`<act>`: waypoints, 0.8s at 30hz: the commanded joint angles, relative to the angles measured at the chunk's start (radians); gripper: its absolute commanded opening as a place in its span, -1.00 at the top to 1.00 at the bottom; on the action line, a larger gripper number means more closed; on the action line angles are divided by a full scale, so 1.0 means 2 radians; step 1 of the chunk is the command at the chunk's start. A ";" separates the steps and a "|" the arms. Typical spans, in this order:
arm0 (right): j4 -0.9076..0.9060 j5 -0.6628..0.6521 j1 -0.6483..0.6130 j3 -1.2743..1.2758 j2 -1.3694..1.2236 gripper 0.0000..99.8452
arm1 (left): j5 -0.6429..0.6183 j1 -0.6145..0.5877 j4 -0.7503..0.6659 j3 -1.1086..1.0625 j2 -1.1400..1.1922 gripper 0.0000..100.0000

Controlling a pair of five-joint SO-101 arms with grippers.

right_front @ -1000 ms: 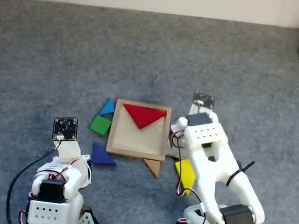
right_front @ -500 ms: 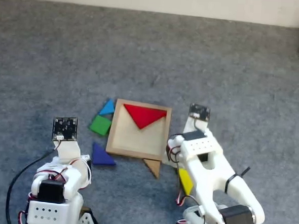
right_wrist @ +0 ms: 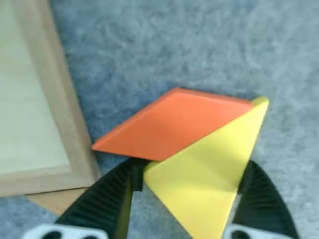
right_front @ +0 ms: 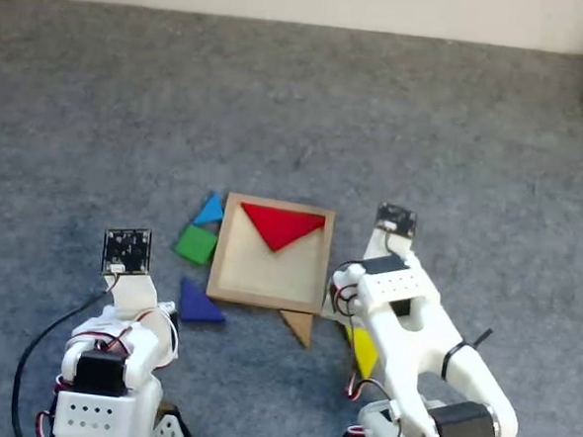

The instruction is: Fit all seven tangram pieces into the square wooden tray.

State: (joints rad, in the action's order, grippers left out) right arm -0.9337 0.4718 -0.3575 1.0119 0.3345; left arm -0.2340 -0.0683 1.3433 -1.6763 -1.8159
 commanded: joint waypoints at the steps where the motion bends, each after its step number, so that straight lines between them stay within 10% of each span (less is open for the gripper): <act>1: 0.003 0.000 0.018 -0.003 0.021 0.61 | 0.001 -0.004 0.002 -0.010 -0.005 0.99; 24: -0.134 -0.084 0.013 -0.156 0.022 0.61 | 0.001 -0.004 0.002 -0.010 -0.005 0.99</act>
State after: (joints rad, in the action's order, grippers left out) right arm -1.1945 0.3184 -0.2946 0.7864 0.3376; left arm -0.2340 -0.0683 1.3433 -1.6763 -1.8159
